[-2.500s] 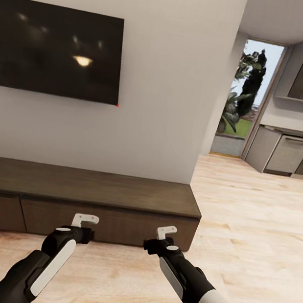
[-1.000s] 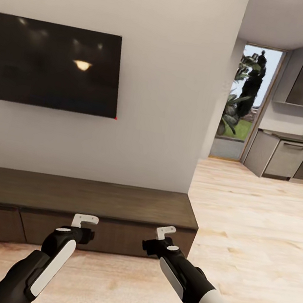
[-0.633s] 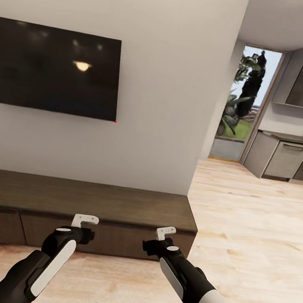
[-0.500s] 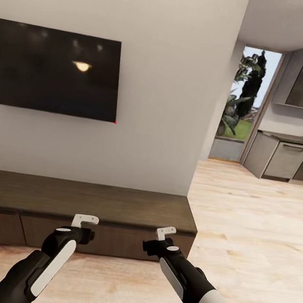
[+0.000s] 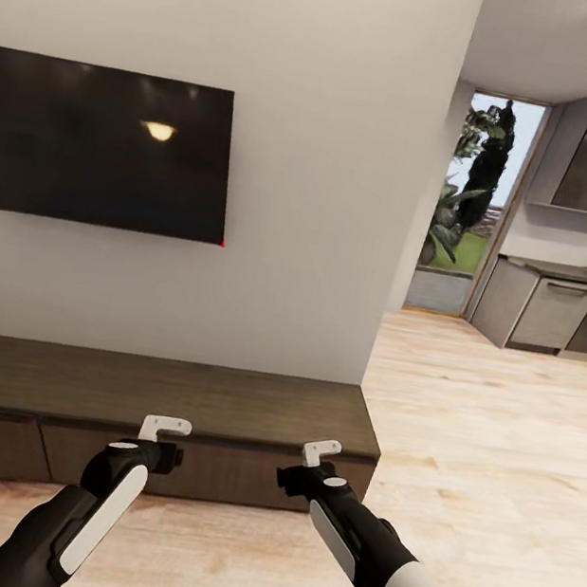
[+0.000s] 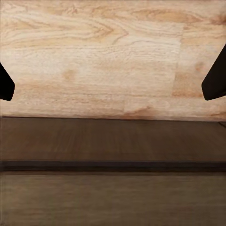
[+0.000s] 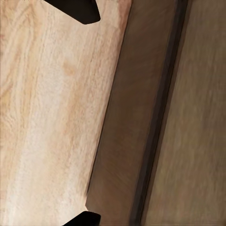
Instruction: Place each of the two pumpkins and all three candles from the living room inside a cabinet in the living room (use any cabinet), then make sure every cabinet is closed, and position the cauldron so it is next to a table in the living room.
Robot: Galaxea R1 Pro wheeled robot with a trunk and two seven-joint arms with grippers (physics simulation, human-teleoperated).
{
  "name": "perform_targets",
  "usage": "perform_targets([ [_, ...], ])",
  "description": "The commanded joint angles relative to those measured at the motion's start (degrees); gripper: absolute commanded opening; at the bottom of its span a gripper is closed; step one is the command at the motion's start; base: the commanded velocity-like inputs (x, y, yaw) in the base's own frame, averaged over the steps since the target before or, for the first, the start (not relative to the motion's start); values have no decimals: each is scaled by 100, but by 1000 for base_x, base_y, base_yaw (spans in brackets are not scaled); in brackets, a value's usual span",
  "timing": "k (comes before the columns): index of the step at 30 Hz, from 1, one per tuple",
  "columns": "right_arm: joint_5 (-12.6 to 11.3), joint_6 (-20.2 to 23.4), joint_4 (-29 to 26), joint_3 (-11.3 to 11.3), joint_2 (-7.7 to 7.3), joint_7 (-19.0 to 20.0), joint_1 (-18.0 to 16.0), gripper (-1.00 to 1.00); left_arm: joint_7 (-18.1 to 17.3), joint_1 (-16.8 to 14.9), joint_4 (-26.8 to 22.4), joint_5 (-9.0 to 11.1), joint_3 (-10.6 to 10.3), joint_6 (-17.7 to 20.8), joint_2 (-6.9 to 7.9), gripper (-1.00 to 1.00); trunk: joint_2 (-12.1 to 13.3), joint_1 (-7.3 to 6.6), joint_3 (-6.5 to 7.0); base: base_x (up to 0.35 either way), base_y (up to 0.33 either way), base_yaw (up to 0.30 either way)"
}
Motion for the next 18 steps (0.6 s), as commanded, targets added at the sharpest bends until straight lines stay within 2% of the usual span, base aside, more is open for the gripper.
perform_targets([
  [1,-59,14,-8,33,-4,-55,-7,100,60,-5,-5,62,-15,9,7,100,38,-23,12,0,0,0],
  [18,-55,9,-6,38,-2,-55,-7,100,47,-5,-4,76,-15,9,8,100,720,-396,317,0,0,0],
])
